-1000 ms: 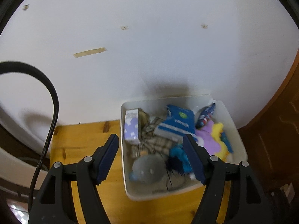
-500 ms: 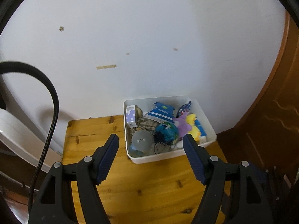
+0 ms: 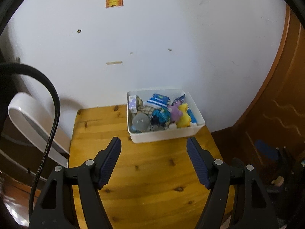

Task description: Organize objects

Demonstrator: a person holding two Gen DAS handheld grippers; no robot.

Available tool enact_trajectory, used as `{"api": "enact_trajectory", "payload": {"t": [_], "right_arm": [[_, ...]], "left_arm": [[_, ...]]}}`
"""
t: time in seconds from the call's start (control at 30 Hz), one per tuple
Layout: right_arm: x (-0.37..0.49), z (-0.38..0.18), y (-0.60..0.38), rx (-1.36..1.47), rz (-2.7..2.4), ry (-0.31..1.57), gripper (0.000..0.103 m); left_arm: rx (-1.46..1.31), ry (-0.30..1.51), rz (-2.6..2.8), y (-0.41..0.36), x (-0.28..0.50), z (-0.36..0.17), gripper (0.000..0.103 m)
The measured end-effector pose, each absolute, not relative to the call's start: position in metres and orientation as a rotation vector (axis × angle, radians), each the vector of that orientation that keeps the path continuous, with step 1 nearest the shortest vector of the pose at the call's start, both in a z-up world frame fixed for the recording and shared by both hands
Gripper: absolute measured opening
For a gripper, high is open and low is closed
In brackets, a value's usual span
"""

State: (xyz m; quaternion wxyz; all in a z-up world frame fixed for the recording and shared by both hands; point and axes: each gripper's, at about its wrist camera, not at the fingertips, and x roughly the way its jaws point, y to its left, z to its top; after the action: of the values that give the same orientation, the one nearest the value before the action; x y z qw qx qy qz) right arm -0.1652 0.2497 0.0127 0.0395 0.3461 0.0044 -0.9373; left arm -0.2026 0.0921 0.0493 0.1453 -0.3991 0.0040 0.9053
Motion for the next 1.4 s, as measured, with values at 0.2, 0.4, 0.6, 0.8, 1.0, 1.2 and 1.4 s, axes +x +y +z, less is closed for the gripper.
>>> {"api": "enact_trajectory", "payload": {"t": [0.2,0.4,0.6,0.8,1.0,1.2,1.4], "right_arm": [[-0.141,0.02,0.256,1.106,-2.825,-0.028,0.077],[-0.12,0.016,0.254,1.129,-2.795,-0.031,0.077],[-0.099,0.005,0.249,1.156,-2.795,-0.025,0.077],[-0.078,-0.001,0.239,1.157,-2.821,0.004,0.077],[-0.065,-0.004,0.24,1.16,-2.822,-0.063,0.077],[-0.058,-0.006,0.243,1.161,-2.849,-0.083,0.077],[-0.055,-0.008,0.246,1.164,-2.87,-0.093,0.077]], "left_arm": [[-1.201,0.014,2.6,0.088,-0.172,0.036,0.075],[-1.258,0.006,2.571,0.083,-0.149,0.021,0.077],[-1.259,0.036,2.587,0.085,-0.124,0.013,0.081],[-1.211,0.071,2.636,0.088,-0.1,0.012,0.083],[-1.199,0.047,2.642,0.084,-0.091,0.005,0.083],[-1.249,0.029,2.627,0.082,-0.087,-0.004,0.084],[-1.275,0.024,2.66,0.081,-0.086,-0.008,0.084]]}}
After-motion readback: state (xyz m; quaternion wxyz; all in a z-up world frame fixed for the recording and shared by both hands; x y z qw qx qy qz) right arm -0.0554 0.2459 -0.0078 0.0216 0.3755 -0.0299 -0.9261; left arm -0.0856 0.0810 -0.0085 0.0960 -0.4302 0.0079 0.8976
